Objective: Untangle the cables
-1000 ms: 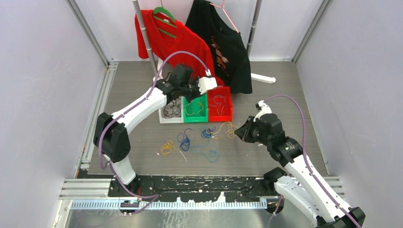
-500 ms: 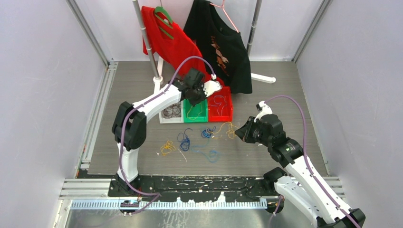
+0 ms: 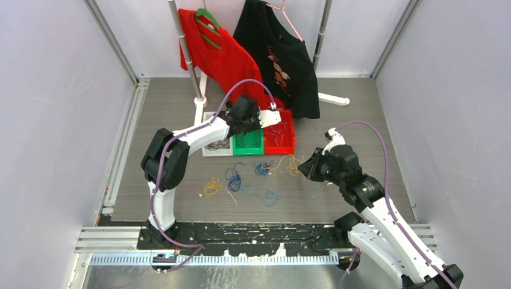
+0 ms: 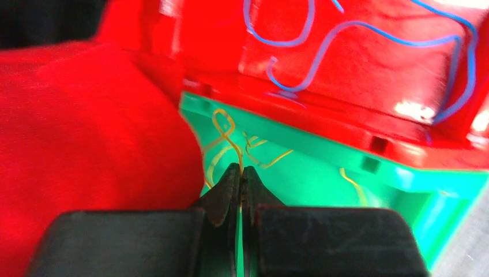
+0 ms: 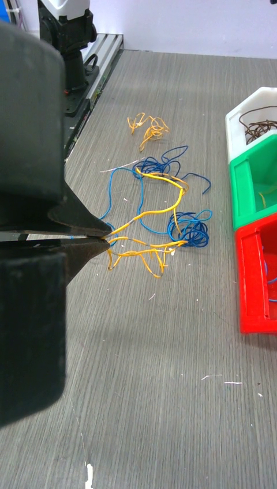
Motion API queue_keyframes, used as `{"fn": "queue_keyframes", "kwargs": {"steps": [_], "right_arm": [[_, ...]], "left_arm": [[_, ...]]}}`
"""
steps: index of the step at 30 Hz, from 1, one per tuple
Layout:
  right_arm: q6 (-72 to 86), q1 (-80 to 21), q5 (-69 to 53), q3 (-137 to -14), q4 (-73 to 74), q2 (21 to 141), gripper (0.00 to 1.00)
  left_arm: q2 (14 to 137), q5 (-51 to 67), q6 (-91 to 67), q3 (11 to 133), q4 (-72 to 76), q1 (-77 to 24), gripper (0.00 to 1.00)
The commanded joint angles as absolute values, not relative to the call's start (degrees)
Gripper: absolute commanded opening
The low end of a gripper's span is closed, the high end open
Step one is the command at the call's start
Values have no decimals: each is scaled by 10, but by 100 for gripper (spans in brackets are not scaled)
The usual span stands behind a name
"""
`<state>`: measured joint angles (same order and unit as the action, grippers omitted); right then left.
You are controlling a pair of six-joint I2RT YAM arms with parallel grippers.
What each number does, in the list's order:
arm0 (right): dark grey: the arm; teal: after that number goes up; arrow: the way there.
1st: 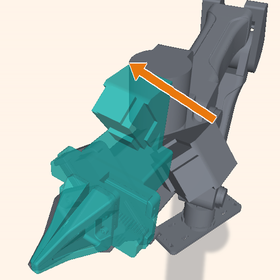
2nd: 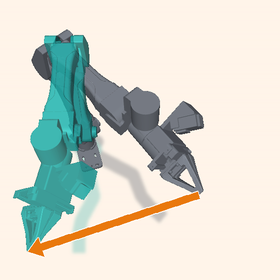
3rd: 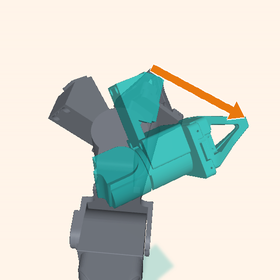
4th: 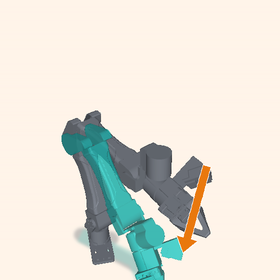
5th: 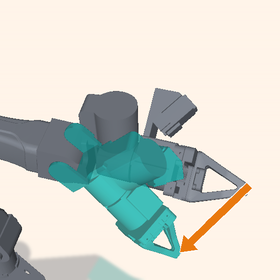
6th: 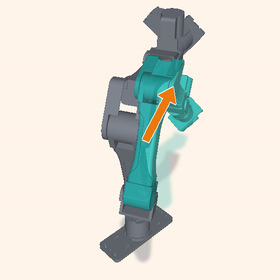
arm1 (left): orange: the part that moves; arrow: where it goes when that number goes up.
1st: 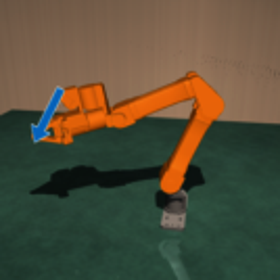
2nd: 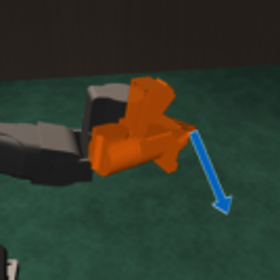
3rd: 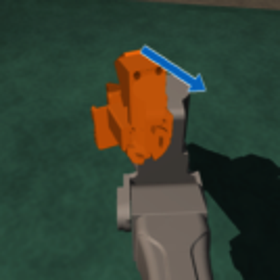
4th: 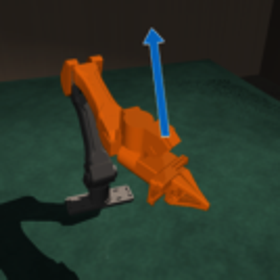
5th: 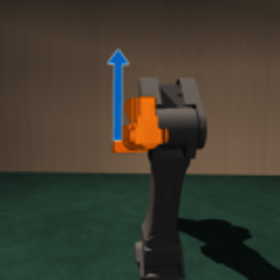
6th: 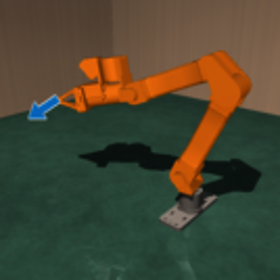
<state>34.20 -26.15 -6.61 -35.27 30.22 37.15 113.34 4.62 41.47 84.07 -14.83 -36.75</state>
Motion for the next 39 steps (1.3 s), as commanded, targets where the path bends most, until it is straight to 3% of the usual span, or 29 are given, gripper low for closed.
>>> {"fn": "queue_keyframes", "kwargs": {"steps": [1, 9, 14, 16, 20, 29, 33, 39], "right_arm": [[343, -264, -58, -358, 280, 372, 1], [345, -264, -54, -359, 284, 372, 1], [346, -264, -58, -365, 284, 380, 1], [346, -264, -57, -371, 286, 382, 1], [343, -264, -58, -377, 287, 382, 1], [323, -264, -83, -410, 288, 402, 1], [312, -264, -121, -432, 272, 422, 1], [323, -264, -203, -478, 245, 461, 1]], "left_arm": [[1150, 47, 475, 865, -35, -351, 0], [1140, 118, 461, 869, -113, -336, 2], [1112, 180, 447, 888, -259, -335, 43], [1103, 189, 443, 904, -310, -334, 67], [1078, 212, 434, 943, -389, -326, 86], [1032, 362, 441, 1098, -681, -316, 87], [996, 431, 372, 1094, -675, -332, 87], [955, 389, 310, 1013, -558, -413, 87]]}}
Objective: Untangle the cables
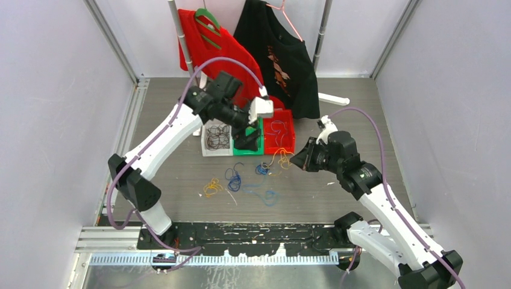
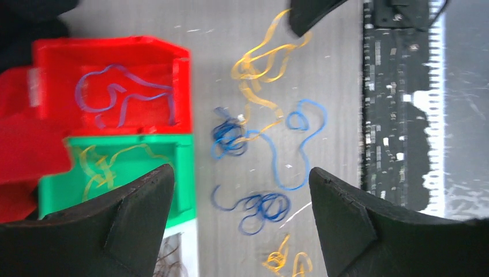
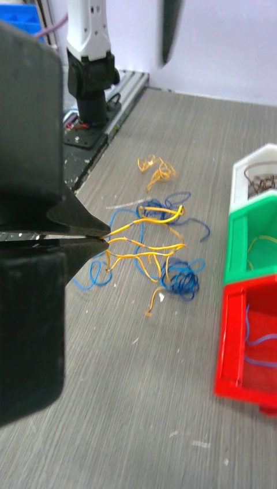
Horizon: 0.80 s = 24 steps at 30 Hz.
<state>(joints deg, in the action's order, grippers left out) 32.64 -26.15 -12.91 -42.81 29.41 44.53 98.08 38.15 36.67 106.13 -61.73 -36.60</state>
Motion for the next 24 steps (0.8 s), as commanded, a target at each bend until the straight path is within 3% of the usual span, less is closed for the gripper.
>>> {"fn": "queue_keyframes", "kwargs": {"steps": [1, 8, 13, 17, 20, 24], "right_arm": [[325, -264, -214, -484, 242, 464, 1], [332, -264, -303, -513, 222, 475, 1], [326, -264, -348, -521, 212, 475, 1], [335, -264, -380, -519, 189, 479, 1], [345, -264, -393, -519, 172, 485, 1], [360, -264, -394, -510, 139, 481, 1]], "left_arm": [[953, 387, 300, 999, -539, -421, 89], [943, 367, 262, 928, -385, -438, 90], [928, 408, 279, 917, -365, -438, 88], [919, 432, 285, 908, -370, -438, 80], [916, 453, 305, 909, -392, -438, 65], [916, 491, 320, 932, -442, -439, 32]]}}
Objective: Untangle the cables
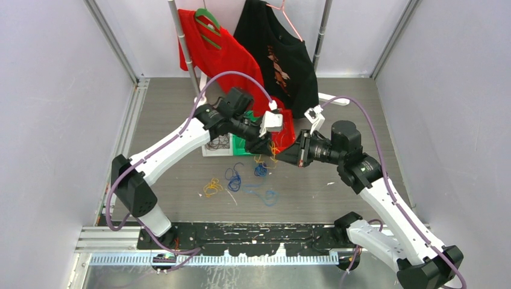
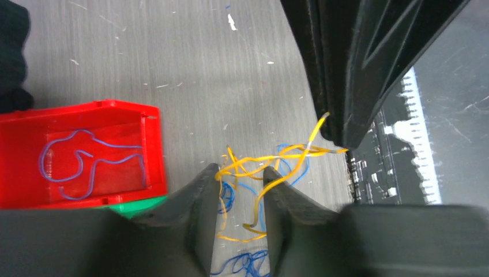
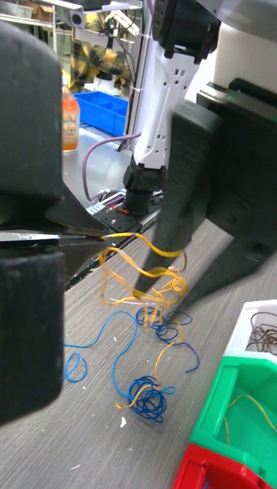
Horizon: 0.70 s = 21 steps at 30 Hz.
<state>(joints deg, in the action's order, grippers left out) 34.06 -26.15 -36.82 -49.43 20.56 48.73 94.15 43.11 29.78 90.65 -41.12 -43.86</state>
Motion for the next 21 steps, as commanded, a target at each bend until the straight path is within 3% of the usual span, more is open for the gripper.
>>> {"fn": "queue_keyframes", "kwargs": {"steps": [1, 2, 3, 8, 14, 21], "right_arm": [[362, -264, -389, -508, 134, 480, 6], [362, -264, -383, -508, 131, 478, 14], [360, -264, -374, -508, 130, 476, 20], [336, -264, -306, -505, 137, 449, 53], [302, -264, -203, -474, 130, 383, 75], [295, -264, -212, -402, 41, 371, 88]], "left_arm": [[917, 494, 321, 940, -453, -439, 16], [916, 493, 320, 948, -460, -440, 5], [914, 487, 319, 955, -465, -440, 0], [890, 435, 300, 997, -487, -440, 0], [858, 366, 269, 1047, -496, -440, 0], [848, 363, 223, 1114, -524, -440, 0]]}}
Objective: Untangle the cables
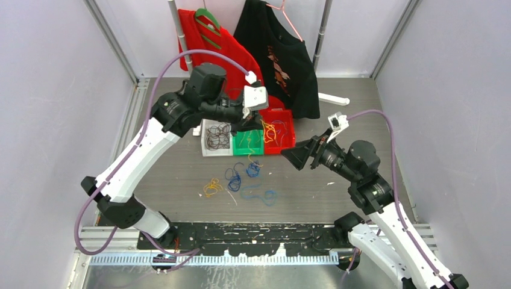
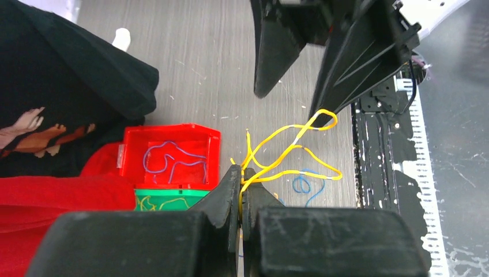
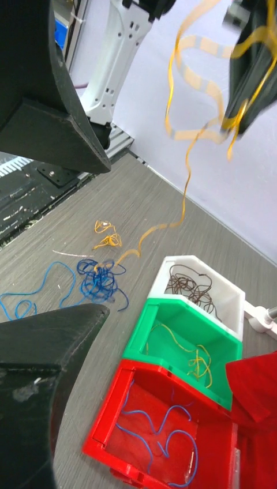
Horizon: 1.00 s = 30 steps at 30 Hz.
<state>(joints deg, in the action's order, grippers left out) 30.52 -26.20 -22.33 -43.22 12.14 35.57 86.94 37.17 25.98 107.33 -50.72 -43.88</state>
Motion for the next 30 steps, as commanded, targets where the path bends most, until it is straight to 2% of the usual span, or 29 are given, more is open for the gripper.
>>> {"fn": "queue_keyframes", "kwargs": {"steps": [1, 5, 8, 13, 17, 20, 24, 28, 30], "right_arm": [[295, -264, -212, -400, 33, 383, 88], [303, -288, -228, -384, -52, 435, 89], [265, -344, -218, -387, -86, 478, 90], [184, -451, -138, -385, -129, 542, 89], [164, -481, -44, -360, -243, 597, 85], [147, -493, -16, -358, -302, 652, 82], [146, -503, 6, -379, -305, 715, 68], [185, -504, -2, -368, -300, 732, 46], [216, -506, -8, -352, -289, 724, 41]], "left_arm": [[848, 363, 220, 1125, -530, -440, 0], [848, 367, 193, 1149, -546, -440, 0], [839, 373, 180, 1142, -535, -440, 0], [842, 379, 169, 1157, -533, -440, 0], [847, 400, 136, 1176, -537, -440, 0], [857, 427, 111, 1208, -553, -440, 0], [872, 427, 94, 1262, -570, -440, 0], [863, 418, 95, 1280, -575, -439, 0], [854, 400, 110, 1283, -566, -439, 0]]}}
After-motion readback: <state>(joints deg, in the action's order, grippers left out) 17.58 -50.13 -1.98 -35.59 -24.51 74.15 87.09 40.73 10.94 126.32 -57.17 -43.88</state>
